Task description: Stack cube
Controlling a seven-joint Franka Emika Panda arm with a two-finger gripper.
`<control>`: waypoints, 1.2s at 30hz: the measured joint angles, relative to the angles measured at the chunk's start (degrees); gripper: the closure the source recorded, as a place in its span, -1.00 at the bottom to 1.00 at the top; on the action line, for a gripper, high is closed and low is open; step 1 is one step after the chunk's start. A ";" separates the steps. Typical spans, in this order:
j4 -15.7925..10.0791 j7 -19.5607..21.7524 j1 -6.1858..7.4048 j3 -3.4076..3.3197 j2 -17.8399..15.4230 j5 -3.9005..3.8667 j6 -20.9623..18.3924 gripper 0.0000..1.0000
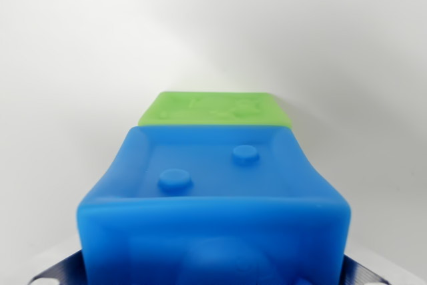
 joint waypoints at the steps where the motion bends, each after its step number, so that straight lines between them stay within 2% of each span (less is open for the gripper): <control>1: 0.00 0.00 0.00 0.00 0.00 0.00 0.00 -1.00; 28: 0.03 -0.01 0.00 0.00 0.17 0.01 -0.01 -1.00; 36: -0.11 -0.01 0.00 0.00 -1.06 0.01 -0.88 -1.00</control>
